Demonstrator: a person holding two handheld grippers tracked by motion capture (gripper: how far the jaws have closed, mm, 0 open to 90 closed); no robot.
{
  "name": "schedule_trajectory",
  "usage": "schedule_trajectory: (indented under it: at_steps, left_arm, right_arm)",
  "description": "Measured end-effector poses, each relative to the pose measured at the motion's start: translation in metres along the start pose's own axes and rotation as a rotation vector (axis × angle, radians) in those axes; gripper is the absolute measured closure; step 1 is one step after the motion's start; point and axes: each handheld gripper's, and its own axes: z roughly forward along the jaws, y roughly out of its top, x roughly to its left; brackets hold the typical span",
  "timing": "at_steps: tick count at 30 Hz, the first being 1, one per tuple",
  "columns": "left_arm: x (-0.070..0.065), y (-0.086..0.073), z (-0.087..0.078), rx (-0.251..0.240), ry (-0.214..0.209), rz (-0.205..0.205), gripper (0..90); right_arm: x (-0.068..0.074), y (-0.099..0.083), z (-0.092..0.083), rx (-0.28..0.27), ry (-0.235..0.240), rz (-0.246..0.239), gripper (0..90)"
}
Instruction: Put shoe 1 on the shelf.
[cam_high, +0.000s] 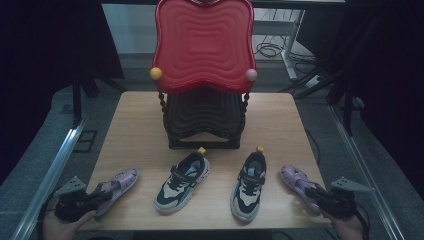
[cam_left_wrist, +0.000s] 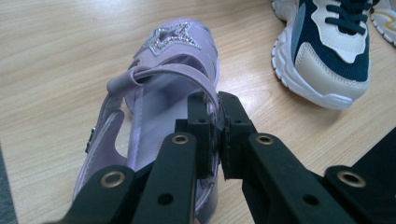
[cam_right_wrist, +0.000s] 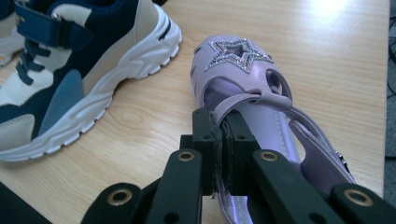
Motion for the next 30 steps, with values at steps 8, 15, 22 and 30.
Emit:
schedule_trajectory:
  at_steps: [8,15,22,30]
  left_arm:
    - [-0.004,0.008,-0.006,-0.021,-0.018,0.014,84.5]
    - [-0.007,0.016,-0.011,-0.060,-0.029,0.020,84.7]
    - [-0.010,0.025,-0.014,-0.092,-0.038,0.034,84.8]
    - [-0.019,0.040,-0.009,-0.106,-0.059,0.060,84.9]
  right_arm:
    - [0.000,0.002,-0.007,-0.057,0.009,0.027,85.5]
    - [0.005,0.006,-0.009,-0.088,0.015,0.033,85.4]
    - [0.009,0.011,-0.010,-0.110,0.033,0.032,85.4]
    - [0.016,0.023,-0.011,-0.168,0.061,0.046,85.4]
